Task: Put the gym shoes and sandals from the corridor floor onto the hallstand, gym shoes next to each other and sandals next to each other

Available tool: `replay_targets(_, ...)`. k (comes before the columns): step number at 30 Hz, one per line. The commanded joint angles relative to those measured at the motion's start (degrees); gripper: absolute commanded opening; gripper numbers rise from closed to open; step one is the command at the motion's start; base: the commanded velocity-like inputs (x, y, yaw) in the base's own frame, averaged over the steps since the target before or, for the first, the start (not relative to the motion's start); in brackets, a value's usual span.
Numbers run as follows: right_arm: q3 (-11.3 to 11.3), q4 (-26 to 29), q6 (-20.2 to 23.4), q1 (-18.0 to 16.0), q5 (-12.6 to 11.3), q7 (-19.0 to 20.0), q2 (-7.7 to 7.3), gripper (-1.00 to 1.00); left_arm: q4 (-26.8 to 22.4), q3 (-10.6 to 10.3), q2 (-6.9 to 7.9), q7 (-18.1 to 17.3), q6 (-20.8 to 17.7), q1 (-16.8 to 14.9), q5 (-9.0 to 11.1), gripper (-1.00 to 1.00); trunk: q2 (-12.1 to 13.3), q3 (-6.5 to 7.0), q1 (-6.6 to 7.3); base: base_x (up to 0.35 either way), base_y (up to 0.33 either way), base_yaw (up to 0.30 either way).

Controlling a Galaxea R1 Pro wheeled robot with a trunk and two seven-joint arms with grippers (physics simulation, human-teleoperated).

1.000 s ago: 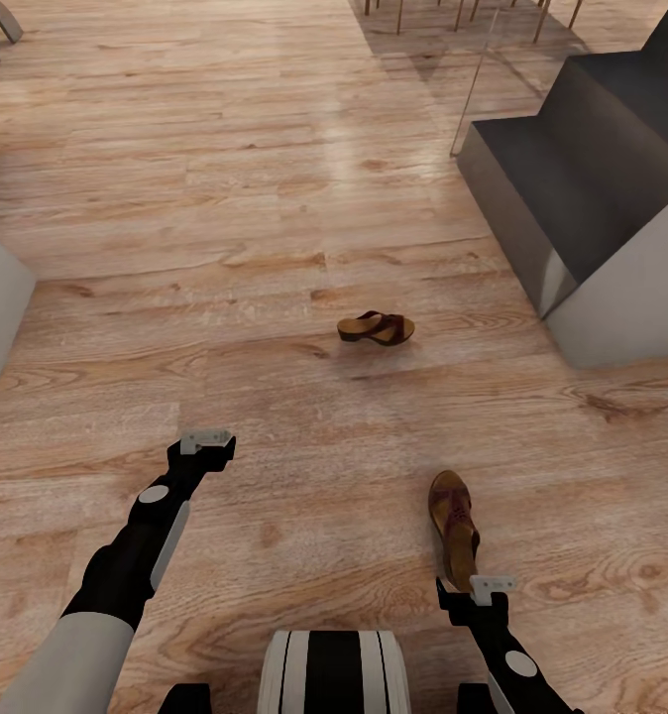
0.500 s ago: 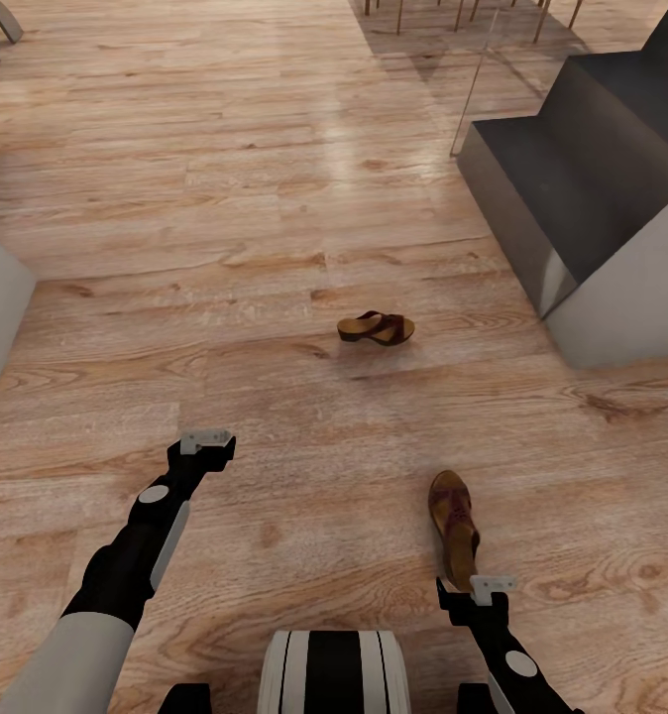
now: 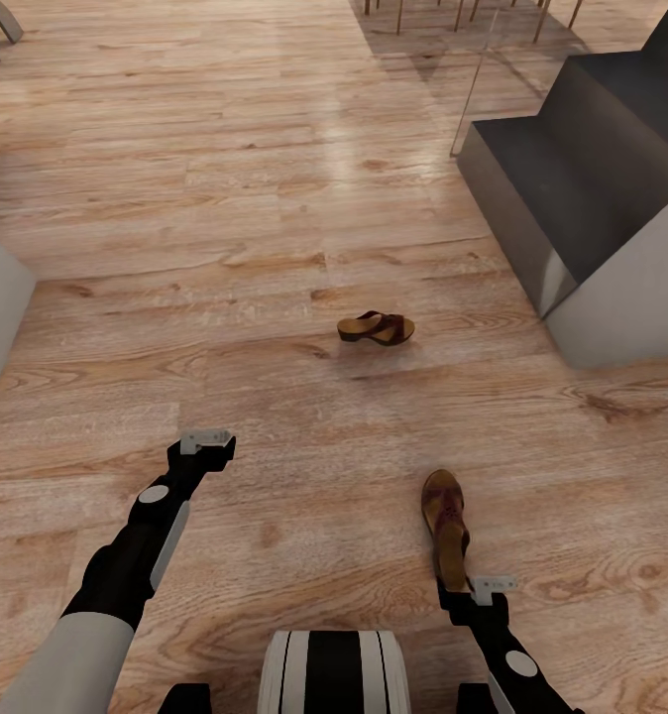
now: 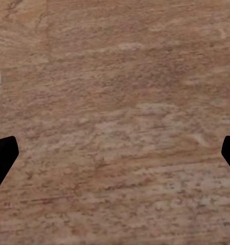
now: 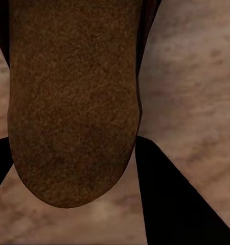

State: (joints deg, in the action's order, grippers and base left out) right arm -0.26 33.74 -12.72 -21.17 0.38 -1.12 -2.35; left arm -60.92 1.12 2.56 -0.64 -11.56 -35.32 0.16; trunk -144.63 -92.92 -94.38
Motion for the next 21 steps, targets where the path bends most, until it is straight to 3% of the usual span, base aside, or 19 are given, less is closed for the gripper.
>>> replay_targets(1, 0.09, -0.07, -0.11, -0.01, -0.19, 0.08, 0.0, -1.0, -0.07, 0.02, -0.01, -0.07, -0.31, -0.01, 0.02, 1.0, -0.01, -0.03, 0.0, 0.0, 0.0, 0.0)
replay_targets(13, 0.09, -0.07, -0.11, -0.01, -0.21, 0.08, -0.02, -1.0, -0.15, 0.06, 0.07, 0.0, -0.31, -0.01, -0.07, 1.0, -0.01, -0.03, 0.0, 0.0, 0.0, 0.0)
replay_targets(21, 0.09, -0.07, -0.11, -0.01, -0.21, 0.07, -0.02, -1.0, -0.16, 0.03, 0.07, 0.02, -0.31, -0.01, -0.07, 1.0, 0.1, 1.74, 0.21, 0.0, 0.0, 0.0)
